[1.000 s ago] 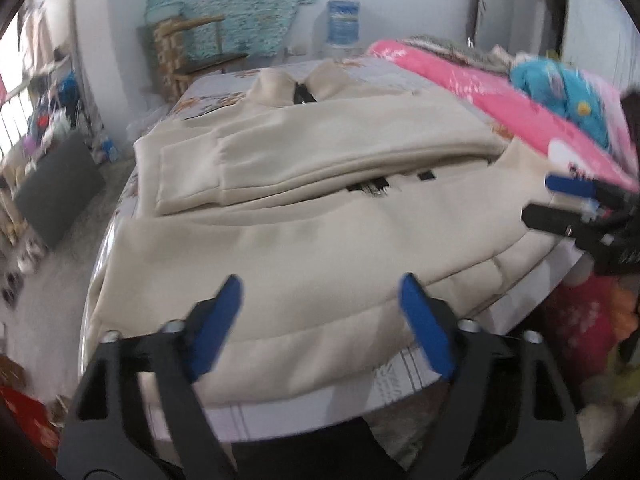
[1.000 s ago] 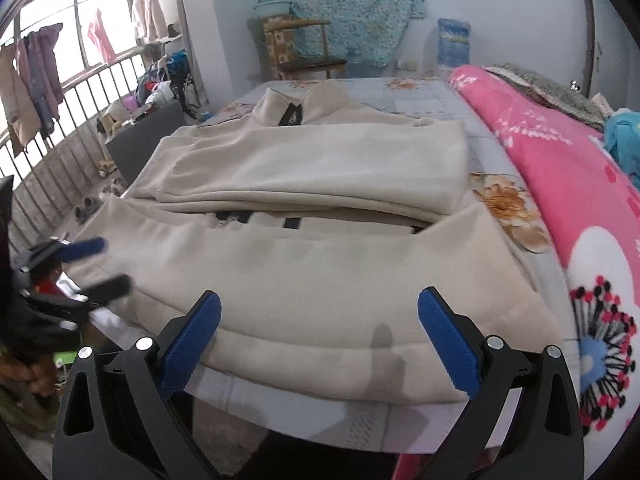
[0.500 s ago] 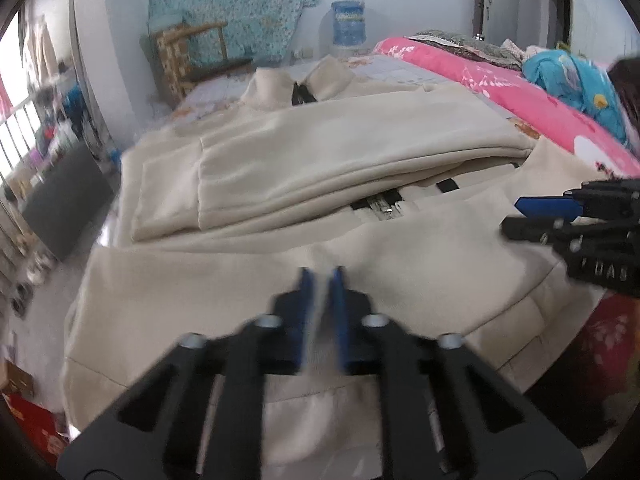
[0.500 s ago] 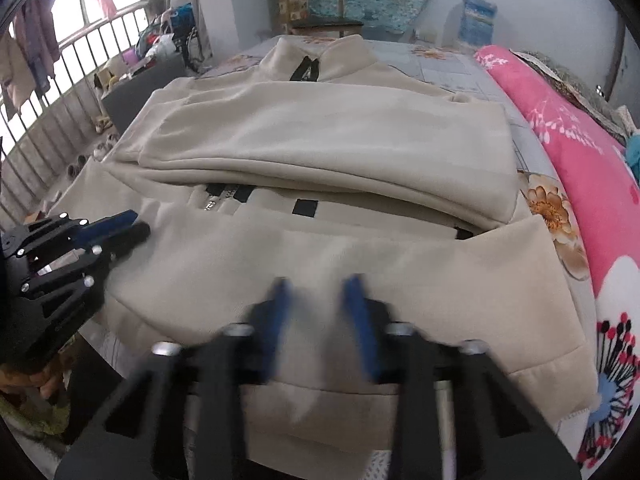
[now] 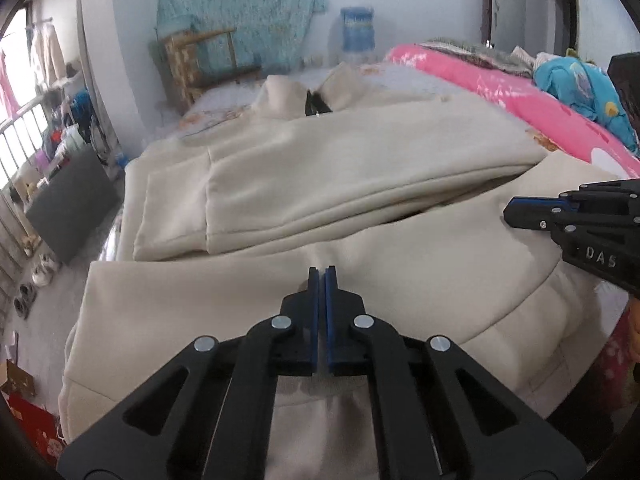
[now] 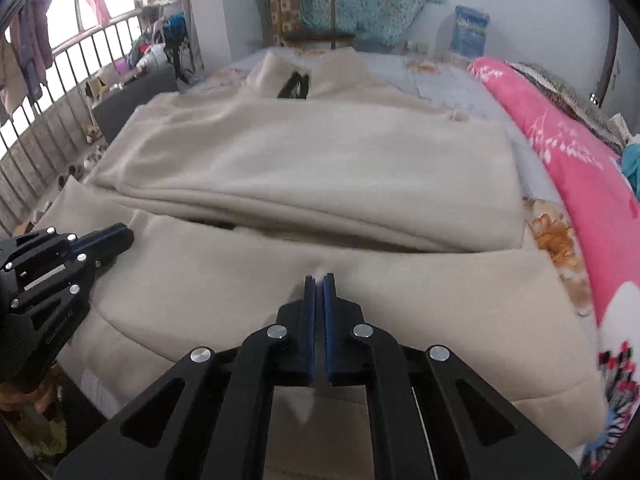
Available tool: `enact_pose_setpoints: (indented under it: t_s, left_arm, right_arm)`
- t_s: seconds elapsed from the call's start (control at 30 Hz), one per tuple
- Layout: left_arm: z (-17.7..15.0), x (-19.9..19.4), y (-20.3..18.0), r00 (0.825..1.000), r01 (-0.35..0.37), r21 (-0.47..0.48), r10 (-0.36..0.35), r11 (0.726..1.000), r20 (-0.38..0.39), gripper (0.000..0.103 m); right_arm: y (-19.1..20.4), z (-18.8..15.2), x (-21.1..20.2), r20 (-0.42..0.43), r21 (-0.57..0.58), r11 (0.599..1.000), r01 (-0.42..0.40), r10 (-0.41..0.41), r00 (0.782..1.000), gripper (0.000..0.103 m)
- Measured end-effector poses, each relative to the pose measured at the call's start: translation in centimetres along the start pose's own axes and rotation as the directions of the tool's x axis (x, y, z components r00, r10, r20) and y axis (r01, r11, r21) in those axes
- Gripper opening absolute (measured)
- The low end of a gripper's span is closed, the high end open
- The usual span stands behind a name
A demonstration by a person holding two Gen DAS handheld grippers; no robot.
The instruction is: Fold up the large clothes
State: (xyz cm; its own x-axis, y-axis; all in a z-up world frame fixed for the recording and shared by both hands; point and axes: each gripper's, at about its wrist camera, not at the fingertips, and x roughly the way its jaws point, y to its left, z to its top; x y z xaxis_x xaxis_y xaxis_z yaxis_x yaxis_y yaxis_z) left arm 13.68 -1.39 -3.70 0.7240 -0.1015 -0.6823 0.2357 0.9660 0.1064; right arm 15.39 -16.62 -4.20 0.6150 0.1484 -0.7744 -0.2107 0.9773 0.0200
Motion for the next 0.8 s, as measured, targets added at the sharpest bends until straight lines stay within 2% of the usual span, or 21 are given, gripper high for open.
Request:
enact_pose_setpoints:
  t_s: [0.07,0.1,0.17,0.2,0.27,0.4,0.5,0.6,0.73,0.8]
  left_arm:
    - [0.0,0.0,-0.3,1.000,-0.013,0.010,0.013,1.000,-0.005,0.003]
    - [0.0,0.0,-0.2,1.000,-0.011,0.003,0.011,1.000,-0.008,0.003]
    - [0.0,0.1,0.0,1.000,-0.004,-0.007,0.004,1.000,-0.012,0.004]
    - [0.0,0.1,0.1,1.000,-0.001,-0.012,0.001,1.000,-0.013,0.004]
    - [0.0,0.1,0.1,1.000,-0.001,-0.016,0.001,1.000,-0.013,0.004]
    - [-0.2,0.0,0.0,1.000,-0.006,-0.017,0.005,1.000,-0.009,0.004]
    - [-0.2,0.0,-0.1,1.000,-0.010,-0.007,0.010,1.000,-0.010,0.005]
    - [-0.2,0.0,-0.1,1.000,-0.017,-0.005,0.017,1.000,-0.012,0.007]
    - [-0.2,0.0,0.0,1.000,-0.022,-0.010,0.022,1.000,-0.009,0.007]
    - [-0.2,0.0,-0.2,0.999,-0.032,-0.007,0.032,0.999,-0.005,0.007]
  right_arm:
    - [-0.6,0.0,-0.4,-0.008,0.014,1.000,-0.016,0.016,1.000,0.004]
    - [-1.2,0.1,-0.9,-0.001,0.026,1.000,-0.010,0.010,1.000,0.008]
    - [-3.6,-0.2,-2.8,0.029,0.083,0.997,-0.002,0.000,1.000,0.025]
    - [-4.7,-0.3,-3.4,0.039,0.114,0.993,0.001,-0.005,0.999,0.029]
    - [-7.0,-0.7,-4.7,0.044,0.171,0.985,0.032,-0.040,0.998,0.030]
    - [-9.4,-1.9,-5.3,0.010,0.201,0.972,0.119,-0.123,0.992,0.030]
    - [-10.0,-2.0,-4.9,-0.001,0.207,0.969,0.136,-0.139,0.990,0.031]
    - [-9.4,-1.6,-4.9,0.021,0.164,0.971,0.174,-0.180,0.983,0.037]
    - [-9.2,-1.3,-6.2,0.081,0.138,0.966,0.220,-0.233,0.969,0.060]
    - [-9.8,-1.2,-6.1,0.079,0.146,0.963,0.228,-0.241,0.967,0.062]
